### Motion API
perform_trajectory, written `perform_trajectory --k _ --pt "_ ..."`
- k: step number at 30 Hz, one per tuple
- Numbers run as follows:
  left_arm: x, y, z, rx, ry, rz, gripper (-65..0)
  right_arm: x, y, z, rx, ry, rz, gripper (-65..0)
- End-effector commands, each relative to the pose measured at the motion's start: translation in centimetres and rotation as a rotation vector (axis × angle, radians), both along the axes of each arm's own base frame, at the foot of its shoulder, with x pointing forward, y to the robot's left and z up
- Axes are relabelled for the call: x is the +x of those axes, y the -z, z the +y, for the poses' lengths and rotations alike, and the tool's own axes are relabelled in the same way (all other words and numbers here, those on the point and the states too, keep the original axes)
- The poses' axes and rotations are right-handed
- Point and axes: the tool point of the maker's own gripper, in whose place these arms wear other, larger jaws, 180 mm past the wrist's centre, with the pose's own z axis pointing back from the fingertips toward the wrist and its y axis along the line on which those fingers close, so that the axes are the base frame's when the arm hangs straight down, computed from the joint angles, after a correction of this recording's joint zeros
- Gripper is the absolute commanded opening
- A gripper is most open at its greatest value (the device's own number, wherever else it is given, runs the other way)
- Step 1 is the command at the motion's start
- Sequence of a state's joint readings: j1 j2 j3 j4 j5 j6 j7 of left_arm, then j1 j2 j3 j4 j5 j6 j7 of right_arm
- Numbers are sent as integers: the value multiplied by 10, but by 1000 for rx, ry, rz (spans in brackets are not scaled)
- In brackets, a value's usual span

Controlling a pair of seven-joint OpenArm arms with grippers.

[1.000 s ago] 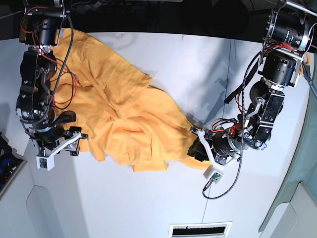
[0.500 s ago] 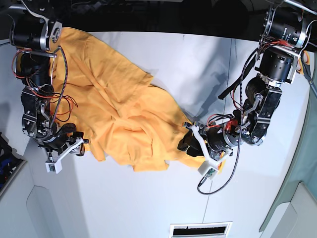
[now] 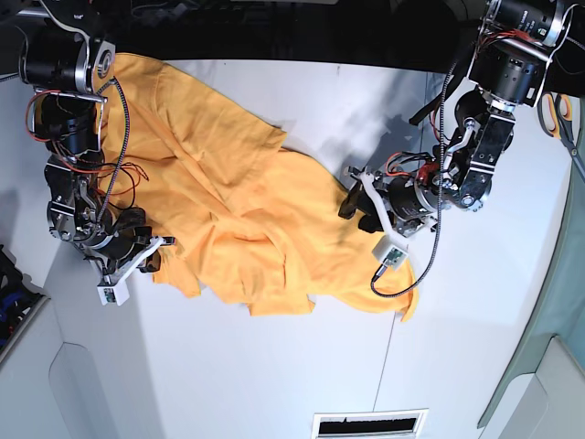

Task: Layout the t-shirt on the table in an organized manner, then fold the t-shirt properly
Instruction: 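Release and regrasp the shirt with both grippers to spread it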

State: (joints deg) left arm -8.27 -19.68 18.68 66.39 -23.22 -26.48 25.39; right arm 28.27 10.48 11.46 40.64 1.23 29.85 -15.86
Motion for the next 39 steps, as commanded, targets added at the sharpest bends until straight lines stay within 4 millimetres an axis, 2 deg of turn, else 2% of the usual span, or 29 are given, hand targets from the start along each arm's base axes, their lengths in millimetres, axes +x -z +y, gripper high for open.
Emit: perform_trajectory --k 1,5,9,13,17,18,21,23,26,30,35,39 --pt "-3 4 20 64 -5 20 -332 20 -24 -11 -4 10 -82 -650" --pt "-17 12 47 118 -12 48 -332 20 -29 -44 -52 36 -94 -650" --pt "-26 16 69 160 -16 67 -332 16 -36 -85 -117 67 -94 -650" --pt "-33 19 80 172 -22 82 -332 14 -44 -122 -169 114 -98 -650" --pt "-35 20 82 178 -24 97 -332 13 -53 -152 -156 234 -108 -650" --pt "-37 21 83 185 -23 111 -332 13 -55 -157 -146 267 -110 -630" --pt "-44 23 77 151 -6 156 -332 9 -54 -161 -66 326 -87 -431" --pt "-47 17 62 76 34 160 -332 9 -57 -155 11 332 -83 -367" --pt "-39 -5 46 2 81 111 -332 14 -73 -134 151 279 -127 -364" --pt "-21 -47 33 -12 142 -11 -332 27 -97 -104 257 242 -166 -364" --pt "-3 -86 17 -11 174 -143 -332 40 -116 -37 326 138 -198 -366" --pt "23 -102 27 33 109 -231 -332 41 -98 27 302 41 -168 -366"
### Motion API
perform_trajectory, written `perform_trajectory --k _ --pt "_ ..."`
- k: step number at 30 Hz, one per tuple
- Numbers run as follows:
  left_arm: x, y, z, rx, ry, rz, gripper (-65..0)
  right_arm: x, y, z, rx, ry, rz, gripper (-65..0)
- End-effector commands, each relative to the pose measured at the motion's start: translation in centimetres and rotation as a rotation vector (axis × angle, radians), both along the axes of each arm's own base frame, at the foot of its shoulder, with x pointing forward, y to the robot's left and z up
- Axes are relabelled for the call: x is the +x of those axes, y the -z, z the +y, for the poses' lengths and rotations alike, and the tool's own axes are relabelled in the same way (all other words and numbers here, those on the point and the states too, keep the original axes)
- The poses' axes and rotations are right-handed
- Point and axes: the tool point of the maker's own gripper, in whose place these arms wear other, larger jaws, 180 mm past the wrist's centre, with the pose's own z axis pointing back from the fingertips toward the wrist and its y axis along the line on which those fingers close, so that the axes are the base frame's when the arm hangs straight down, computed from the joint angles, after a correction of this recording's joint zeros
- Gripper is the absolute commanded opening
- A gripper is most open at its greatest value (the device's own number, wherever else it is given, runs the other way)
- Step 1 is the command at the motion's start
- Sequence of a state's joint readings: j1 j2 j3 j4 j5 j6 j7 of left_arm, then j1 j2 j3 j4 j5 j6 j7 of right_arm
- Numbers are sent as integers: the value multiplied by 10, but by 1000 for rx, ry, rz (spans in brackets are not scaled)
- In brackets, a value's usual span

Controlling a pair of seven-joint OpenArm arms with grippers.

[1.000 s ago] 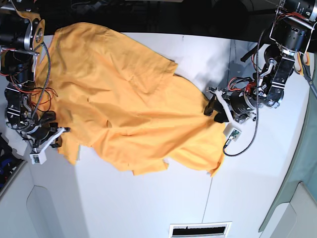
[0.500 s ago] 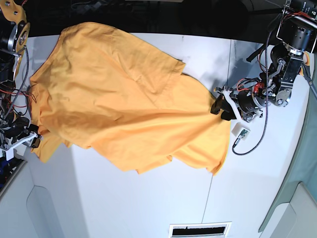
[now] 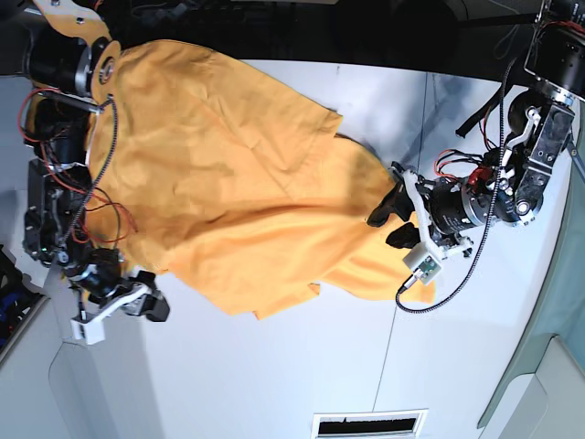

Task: Layout the t-shirt on the table in an organized manner, then fold the t-shirt properly
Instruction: 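Release and regrasp the shirt with both grippers to spread it, then grasp the shirt with both grippers and pull the fabric apart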

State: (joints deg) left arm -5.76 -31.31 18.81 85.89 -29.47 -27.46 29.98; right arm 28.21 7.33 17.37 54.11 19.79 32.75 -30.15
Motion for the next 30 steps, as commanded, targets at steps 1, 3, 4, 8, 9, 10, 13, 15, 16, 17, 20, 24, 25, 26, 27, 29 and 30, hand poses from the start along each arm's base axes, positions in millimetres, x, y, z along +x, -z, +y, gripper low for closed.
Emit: perform_trajectory --k 1,3,4,8,9,10,13,15,16,17,20,24,25,26,27,29,30 --pt "22 -24 5 -14 -30 -80 -332 13 -14 11 -10 -12 -58 -366" --pt "33 -30 8 -14 -54 -101 -332 12 0 37 -61 -55 -56 -366" --pt "38 -31 9 -16 -61 -103 -332 11 6 48 -82 -73 -60 -366" --pt "51 -22 10 -34 -100 -78 -332 2 33 75 -156 -116 -27 -366" --pt "52 -17 10 -38 -112 -63 -332 -3 40 81 -175 -141 -11 -366" --pt "53 -12 11 -43 -122 -48 -332 -7 46 85 -198 -169 1 -379" --pt "54 4 9 -59 -149 -7 -332 -15 55 92 -271 -239 13 -521" --pt "50 14 8 -67 -158 21 -332 -15 53 96 -286 -265 1 -650" --pt "48 20 7 -71 -161 37 -332 -16 50 100 -279 -284 -9 -650" --pt "45 25 6 -73 -165 51 -332 -17 47 103 -274 -306 -18 -650" --pt "33 38 -1 -84 -143 92 -332 -15 37 106 -275 -329 -31 -650" --pt "16 54 -7 -91 -121 144 -332 -24 18 107 -285 -334 -67 -650" --pt "13 59 -8 -87 -123 157 -332 -28 13 108 -290 -334 -89 -650" --pt "11 63 -7 -82 -126 168 -332 -33 6 108 -293 -332 -118 -650" --pt "9 67 -7 -83 -130 180 -332 -39 0 109 -299 -332 -139 -650" --pt "6 74 -8 -85 -140 203 -332 -56 -4 110 -297 -343 -127 -650" --pt "4 78 -8 -87 -145 214 -332 -66 -4 112 -283 -348 -118 -650"
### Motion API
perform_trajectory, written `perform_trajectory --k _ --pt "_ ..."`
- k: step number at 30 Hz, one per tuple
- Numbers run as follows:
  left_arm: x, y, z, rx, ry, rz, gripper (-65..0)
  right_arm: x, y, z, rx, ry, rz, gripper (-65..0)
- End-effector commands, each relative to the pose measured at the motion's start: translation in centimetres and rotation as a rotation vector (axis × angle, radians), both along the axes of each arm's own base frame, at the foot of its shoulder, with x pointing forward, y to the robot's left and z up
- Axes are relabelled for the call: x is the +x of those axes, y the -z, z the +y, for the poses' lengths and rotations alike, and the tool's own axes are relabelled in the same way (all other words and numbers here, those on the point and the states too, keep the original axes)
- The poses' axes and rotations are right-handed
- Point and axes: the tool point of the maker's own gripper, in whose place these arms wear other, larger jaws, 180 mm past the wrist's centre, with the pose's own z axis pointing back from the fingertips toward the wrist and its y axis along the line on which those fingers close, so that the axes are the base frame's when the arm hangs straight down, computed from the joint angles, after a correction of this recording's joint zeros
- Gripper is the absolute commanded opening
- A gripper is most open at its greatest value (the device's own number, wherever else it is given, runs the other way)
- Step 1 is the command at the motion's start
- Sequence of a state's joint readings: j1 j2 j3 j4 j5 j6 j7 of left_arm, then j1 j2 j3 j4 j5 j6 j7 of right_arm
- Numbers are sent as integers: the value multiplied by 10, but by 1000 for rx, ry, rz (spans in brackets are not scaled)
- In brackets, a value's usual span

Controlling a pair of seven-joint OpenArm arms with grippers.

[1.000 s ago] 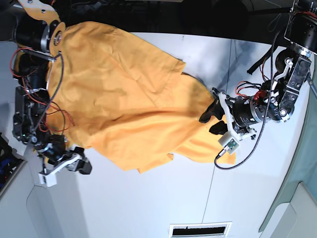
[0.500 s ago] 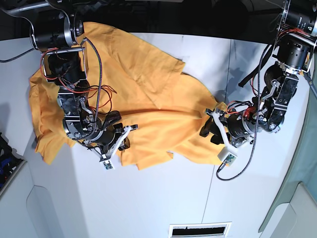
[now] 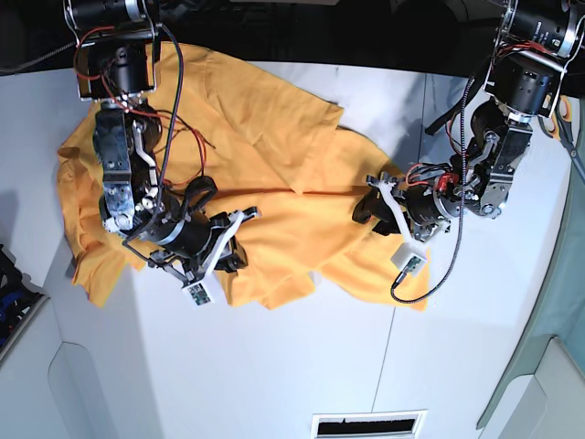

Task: Layout the t-shirt on the table in an organized manner, then fold the t-shirt properly
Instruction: 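Grasp the shirt with both grippers and pull the fabric apart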

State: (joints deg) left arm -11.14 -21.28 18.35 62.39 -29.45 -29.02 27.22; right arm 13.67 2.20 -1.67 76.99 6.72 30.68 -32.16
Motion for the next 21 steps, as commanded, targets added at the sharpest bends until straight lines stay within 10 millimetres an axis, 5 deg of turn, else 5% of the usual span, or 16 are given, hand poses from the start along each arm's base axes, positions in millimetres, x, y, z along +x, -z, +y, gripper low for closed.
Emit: perform_trajectory --k 1,10,16,19,21 --pt "2 1 4 21 -1 8 -332 0 -17 6 48 -6 -42 -650" --pt "-2 7 3 17 -9 28 -333 -106 12 21 157 -19 79 -650" --pt "-1 7 -1 7 -9 29 -333 -138 32 21 172 -4 145 -650" --pt "-2 7 -4 2 -8 29 -333 -138 32 20 173 1 147 -350" --pt "-2 7 -5 -1 -7 30 -333 -134 29 21 183 2 140 -275"
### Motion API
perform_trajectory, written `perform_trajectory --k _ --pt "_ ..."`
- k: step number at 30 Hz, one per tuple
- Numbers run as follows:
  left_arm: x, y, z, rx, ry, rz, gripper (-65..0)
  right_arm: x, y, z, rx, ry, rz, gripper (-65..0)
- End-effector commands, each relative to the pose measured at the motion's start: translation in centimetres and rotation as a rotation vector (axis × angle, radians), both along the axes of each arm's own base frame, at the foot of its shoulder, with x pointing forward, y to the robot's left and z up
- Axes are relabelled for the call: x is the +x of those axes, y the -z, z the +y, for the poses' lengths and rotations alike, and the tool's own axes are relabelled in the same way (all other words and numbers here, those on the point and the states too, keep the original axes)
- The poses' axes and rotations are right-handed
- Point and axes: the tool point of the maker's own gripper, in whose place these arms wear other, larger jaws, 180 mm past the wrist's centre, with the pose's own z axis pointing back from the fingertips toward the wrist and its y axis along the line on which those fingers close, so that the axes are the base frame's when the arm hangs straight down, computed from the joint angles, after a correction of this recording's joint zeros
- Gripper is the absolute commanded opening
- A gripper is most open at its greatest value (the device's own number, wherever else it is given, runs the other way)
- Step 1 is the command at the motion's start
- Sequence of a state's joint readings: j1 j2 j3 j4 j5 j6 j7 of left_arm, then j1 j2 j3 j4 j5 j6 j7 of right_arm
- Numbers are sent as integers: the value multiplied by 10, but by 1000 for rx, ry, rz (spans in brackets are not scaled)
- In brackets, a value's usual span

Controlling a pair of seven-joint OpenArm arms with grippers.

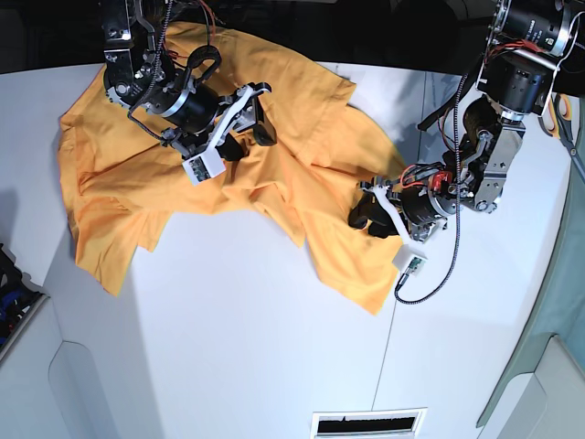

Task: Layout the t-shirt on the table in an organized manner, then fold the t-shirt properly
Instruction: 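Grasp the shirt with both grippers and pull the fabric apart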

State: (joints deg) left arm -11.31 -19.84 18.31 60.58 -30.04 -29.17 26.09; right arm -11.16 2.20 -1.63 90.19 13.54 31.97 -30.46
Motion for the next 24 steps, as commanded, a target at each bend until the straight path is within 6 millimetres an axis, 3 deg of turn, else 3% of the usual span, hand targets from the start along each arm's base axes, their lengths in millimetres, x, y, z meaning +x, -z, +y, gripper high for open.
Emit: perform_trajectory --k 1,9,15,18,24 --pt "-1 3 4 36 8 21 -333 13 -16 4 44 9 -51 -277" --pt "-4 6 7 57 16 41 -333 63 -83 8 94 27 -249 -277" --pt "-7 8 8 62 19 49 -333 109 -107 8 54 96 -332 -277" --pt "-8 9 8 61 19 53 -333 135 -105 5 7 134 -339 -277" --pt "-8 9 8 63 19 52 -333 165 -60 -1 -72 112 -247 -277"
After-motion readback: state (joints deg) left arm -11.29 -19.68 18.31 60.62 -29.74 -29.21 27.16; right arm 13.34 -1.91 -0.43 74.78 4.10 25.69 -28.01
